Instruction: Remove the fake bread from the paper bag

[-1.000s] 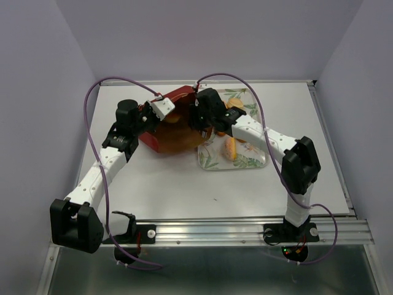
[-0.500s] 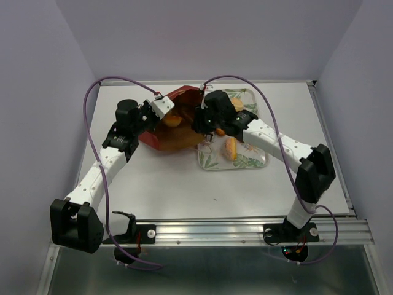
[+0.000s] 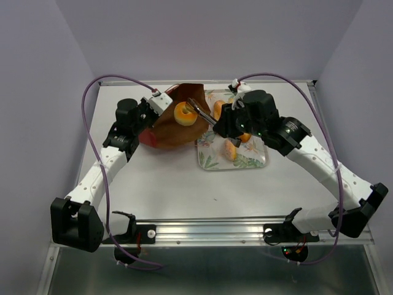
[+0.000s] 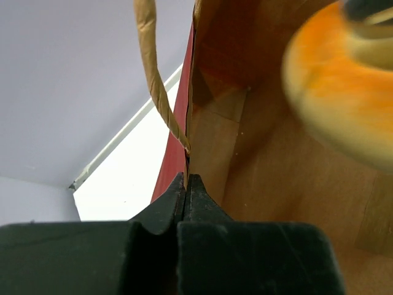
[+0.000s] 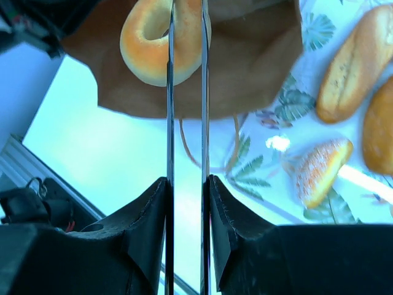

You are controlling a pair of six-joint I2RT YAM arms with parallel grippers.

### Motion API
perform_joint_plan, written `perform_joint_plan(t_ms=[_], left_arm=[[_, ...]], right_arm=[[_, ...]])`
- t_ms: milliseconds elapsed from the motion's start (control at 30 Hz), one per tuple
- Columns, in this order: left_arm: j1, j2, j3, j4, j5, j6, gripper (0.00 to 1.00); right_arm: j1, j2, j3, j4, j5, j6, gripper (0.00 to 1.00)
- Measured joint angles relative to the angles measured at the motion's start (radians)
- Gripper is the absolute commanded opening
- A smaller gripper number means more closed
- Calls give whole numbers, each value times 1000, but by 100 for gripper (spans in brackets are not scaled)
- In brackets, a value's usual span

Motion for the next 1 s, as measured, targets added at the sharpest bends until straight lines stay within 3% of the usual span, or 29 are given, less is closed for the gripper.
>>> perform_joint_plan(t_ms=[267, 467, 633, 1000], left_arm=[[0, 25, 6, 16, -73, -27, 0], [0, 30, 11, 23, -99, -32, 0], [0, 30, 11, 24, -99, -32, 0], [0, 30, 11, 30, -95, -32, 0]], right_arm=[[0, -137, -50, -140, 96, 4, 1], [1, -245, -156, -244, 414, 96, 1], [-1, -290, -267, -314, 583, 199, 1], [-1, -320, -530, -341, 615, 354, 1]])
